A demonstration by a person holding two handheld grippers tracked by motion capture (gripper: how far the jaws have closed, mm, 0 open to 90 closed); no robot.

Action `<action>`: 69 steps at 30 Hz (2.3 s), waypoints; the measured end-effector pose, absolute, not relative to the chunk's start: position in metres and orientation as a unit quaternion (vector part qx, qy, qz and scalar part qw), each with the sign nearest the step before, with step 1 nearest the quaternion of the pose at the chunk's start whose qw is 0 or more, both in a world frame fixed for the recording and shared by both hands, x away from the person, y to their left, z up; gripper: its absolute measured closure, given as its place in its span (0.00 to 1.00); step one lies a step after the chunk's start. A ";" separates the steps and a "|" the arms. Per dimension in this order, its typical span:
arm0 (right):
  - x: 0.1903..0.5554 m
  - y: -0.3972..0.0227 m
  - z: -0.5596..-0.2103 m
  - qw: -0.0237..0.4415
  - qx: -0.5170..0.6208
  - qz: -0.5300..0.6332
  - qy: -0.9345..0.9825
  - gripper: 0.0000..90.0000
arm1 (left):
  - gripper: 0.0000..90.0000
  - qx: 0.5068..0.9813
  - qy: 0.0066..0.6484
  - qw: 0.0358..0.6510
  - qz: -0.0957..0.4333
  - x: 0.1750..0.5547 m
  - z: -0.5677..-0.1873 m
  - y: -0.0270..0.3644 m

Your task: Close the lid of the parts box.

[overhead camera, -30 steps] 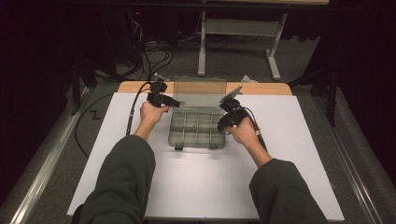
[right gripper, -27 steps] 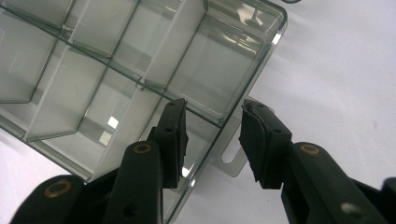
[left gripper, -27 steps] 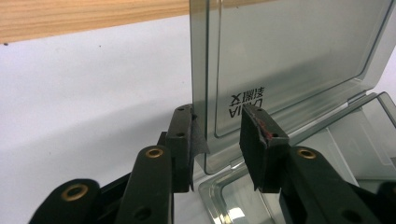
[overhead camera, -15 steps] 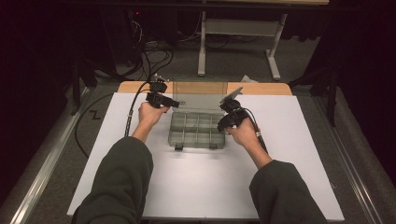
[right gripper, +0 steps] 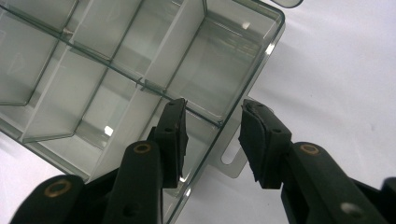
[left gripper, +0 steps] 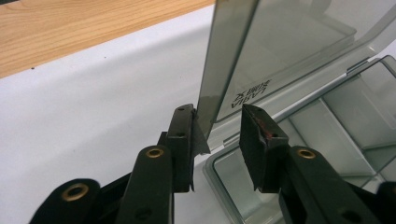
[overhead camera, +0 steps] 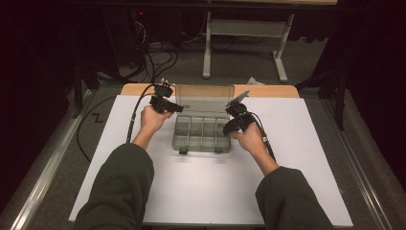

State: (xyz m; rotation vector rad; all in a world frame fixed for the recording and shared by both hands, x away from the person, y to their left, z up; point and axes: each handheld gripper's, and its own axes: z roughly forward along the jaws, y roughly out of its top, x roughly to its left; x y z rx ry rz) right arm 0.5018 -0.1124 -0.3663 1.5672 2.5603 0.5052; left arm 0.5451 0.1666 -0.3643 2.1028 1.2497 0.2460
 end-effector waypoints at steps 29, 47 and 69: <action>0.487 -0.114 -0.372 0.101 0.482 0.198 0.848 0.71 | 0.73 0.822 0.453 0.321 0.128 0.527 -0.364 0.162; 0.482 -0.115 -0.374 0.108 0.469 0.218 0.849 0.64 | 0.72 0.824 0.449 0.319 0.131 0.522 -0.364 0.164; 0.459 -0.139 -0.333 0.162 0.427 0.303 0.836 0.65 | 0.72 0.824 0.446 0.323 0.136 0.517 -0.365 0.165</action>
